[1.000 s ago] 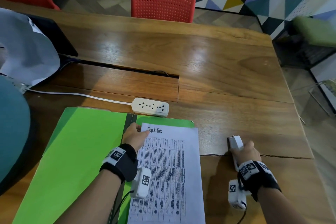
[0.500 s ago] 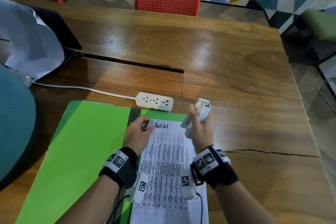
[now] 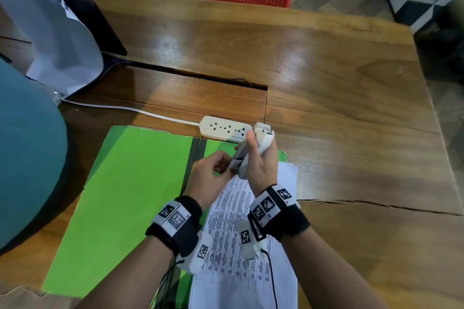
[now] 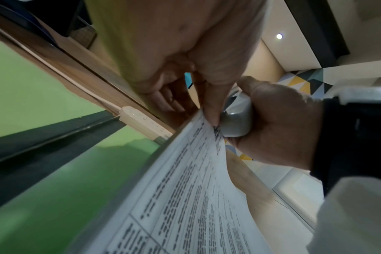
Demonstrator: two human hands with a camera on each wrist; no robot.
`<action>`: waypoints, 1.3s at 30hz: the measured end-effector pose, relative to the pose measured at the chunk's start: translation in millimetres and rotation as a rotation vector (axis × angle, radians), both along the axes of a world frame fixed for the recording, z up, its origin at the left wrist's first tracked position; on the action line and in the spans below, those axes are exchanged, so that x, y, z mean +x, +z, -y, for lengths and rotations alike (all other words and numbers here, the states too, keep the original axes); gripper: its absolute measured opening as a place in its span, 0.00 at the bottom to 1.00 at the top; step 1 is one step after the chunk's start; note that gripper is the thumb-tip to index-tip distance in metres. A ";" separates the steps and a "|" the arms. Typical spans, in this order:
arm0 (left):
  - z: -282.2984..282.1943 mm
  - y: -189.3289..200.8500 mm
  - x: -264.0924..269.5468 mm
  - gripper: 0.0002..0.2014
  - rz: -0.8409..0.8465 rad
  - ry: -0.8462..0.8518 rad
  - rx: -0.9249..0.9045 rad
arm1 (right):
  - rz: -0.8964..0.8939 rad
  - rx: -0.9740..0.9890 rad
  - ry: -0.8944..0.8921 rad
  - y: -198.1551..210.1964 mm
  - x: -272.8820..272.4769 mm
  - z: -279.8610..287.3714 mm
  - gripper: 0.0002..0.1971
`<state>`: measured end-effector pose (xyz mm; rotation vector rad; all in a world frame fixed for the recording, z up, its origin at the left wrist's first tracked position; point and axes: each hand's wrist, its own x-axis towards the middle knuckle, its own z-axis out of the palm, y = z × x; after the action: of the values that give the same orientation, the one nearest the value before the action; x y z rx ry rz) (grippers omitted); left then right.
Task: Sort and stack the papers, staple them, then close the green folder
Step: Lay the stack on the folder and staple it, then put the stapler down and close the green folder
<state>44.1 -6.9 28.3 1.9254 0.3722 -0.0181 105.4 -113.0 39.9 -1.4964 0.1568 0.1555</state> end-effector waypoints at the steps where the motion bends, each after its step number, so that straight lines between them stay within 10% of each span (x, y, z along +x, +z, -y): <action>1: -0.5 1.1 -1.3 0.08 0.004 -0.014 0.008 | -0.008 -0.005 -0.034 -2.5 1.6 -0.8 0.18; 7: -6.8 6.1 -10.7 0.29 -0.142 -0.065 -0.089 | -0.036 -0.042 -0.196 -5.6 6.3 -4.8 0.18; 14: -3.2 -14.6 -32.1 0.08 -0.281 -0.106 0.005 | -0.019 0.043 -0.105 4.4 19.4 -2.9 0.24; 22: -10.8 -48.9 -8.3 0.09 -0.421 0.170 0.094 | -0.207 -0.327 -0.545 6.6 33.0 132.4 0.26; 29: -48.9 -41.5 -11.6 0.12 -0.351 0.291 0.306 | -0.503 -1.107 -0.167 -32.9 14.5 207.9 0.20; 36: -177.3 -37.6 -80.6 0.29 -0.723 0.408 0.650 | 0.071 -1.259 -0.118 -22.5 -27.0 190.2 0.20; 39: -194.1 -41.3 -97.6 0.33 -0.838 0.400 0.670 | -0.082 -1.114 0.039 -28.4 -58.1 170.1 0.15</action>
<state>-53.6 187.2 -13.0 2.3847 1.4670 -0.5016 47.3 -283.1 11.5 -2.6050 0.3077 0.1684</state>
